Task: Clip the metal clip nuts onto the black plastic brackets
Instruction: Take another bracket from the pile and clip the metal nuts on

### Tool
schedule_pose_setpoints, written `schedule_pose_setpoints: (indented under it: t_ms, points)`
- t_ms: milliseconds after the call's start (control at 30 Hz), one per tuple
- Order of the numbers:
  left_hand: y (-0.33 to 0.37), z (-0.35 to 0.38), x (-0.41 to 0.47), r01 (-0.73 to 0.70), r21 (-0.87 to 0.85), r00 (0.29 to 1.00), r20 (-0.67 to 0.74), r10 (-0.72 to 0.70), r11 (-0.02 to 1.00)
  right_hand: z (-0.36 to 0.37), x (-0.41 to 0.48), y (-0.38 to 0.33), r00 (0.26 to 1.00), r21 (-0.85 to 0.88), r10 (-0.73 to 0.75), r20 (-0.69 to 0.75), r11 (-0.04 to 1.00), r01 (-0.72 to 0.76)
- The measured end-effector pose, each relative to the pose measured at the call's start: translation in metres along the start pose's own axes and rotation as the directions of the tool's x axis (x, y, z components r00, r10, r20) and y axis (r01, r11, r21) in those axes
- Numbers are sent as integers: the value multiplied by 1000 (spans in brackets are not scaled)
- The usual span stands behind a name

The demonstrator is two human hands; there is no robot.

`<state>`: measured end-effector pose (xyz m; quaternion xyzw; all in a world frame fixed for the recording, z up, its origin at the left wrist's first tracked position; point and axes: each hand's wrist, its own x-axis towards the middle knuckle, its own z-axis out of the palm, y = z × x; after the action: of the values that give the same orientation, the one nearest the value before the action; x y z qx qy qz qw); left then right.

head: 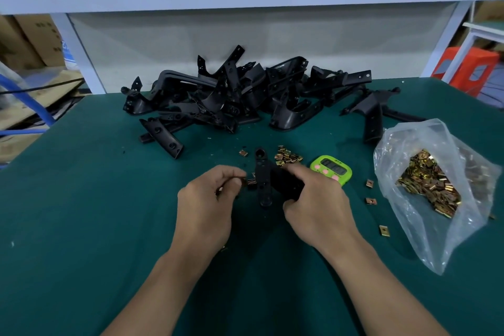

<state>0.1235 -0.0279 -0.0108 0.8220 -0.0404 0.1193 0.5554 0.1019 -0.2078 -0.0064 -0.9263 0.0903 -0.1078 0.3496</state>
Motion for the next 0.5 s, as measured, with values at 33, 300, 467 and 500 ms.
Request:
schedule_pose_setpoints:
  t_ms: [33, 300, 467, 500]
  points:
    - [1, 1, -1, 10, -33, 1000, -7, -10, 999, 0, 0, 0, 1000, -1, 1, 0, 1000, -1]
    - [3, -4, 3, 123, -387, 992, 22, -125, 914, 0, 5, 4, 1000, 54, -4, -18, 999, 5]
    - [1, -5, 5, 136, -362, 991, 53, -125, 922, 1, 5, 5, 997, 70, -18, -74, 997, 23]
    - [-1, -5, 5, 139, -315, 990, 43, -132, 939, 1, 5, 5, 996, 65, -5, -84, 998, 11]
